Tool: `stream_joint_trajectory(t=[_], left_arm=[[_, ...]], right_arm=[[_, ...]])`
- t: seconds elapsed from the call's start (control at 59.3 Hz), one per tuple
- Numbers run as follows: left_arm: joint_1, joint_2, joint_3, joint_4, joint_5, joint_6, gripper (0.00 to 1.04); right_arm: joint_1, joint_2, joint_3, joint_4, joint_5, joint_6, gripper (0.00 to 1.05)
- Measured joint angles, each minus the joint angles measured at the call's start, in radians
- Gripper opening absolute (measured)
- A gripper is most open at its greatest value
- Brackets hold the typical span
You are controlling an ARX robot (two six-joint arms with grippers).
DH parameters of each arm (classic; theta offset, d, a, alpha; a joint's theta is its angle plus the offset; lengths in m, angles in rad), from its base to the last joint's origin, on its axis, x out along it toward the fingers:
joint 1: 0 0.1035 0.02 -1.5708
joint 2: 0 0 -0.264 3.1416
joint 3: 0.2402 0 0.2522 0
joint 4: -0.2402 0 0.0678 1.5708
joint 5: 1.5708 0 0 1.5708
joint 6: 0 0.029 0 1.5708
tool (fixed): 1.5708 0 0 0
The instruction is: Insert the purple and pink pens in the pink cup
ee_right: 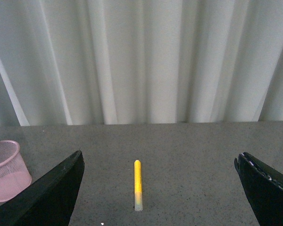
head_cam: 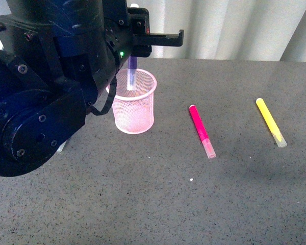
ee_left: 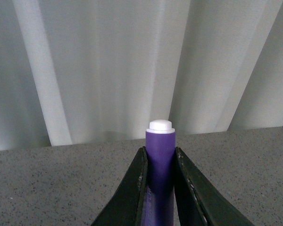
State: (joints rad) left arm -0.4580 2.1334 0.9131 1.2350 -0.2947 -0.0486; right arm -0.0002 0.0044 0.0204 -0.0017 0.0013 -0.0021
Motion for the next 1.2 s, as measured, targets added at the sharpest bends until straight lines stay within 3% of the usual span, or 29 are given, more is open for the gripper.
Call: stream_joint_trajectory(t=[0.405, 0.759, 0.911, 1.046, 1.164, 1.197], left_arm=[[0.006, 0.008, 0.024, -0.048, -0.01, -0.064, 0.14], [0.06, -0.124, -0.029, -0.219, 0.013, -0.189, 0.73], [0.093, -0.422, -0.104, -0.542, 0.056, -0.137, 0.99], [0.126, -0.679, -0.144, -0.916, 0.097, -0.135, 0.98], [0.135, -0.719, -0.145, -0.956, 0.096, -0.135, 0.98], [0.135, -0.702, -0.166, -0.895, 0.064, -0.105, 0.95]], right_arm=[[0.0, 0.0, 0.0, 0.0, 0.0, 0.0, 0.97], [0.0, 0.0, 0.0, 0.0, 0.0, 0.0, 0.97], [0.0, 0.0, 0.0, 0.0, 0.0, 0.0, 0.97], [0.0, 0.0, 0.0, 0.0, 0.0, 0.0, 0.97], [0.0, 0.0, 0.0, 0.0, -0.002, 0.0, 0.97], [0.0, 0.0, 0.0, 0.0, -0.002, 0.0, 0.97]])
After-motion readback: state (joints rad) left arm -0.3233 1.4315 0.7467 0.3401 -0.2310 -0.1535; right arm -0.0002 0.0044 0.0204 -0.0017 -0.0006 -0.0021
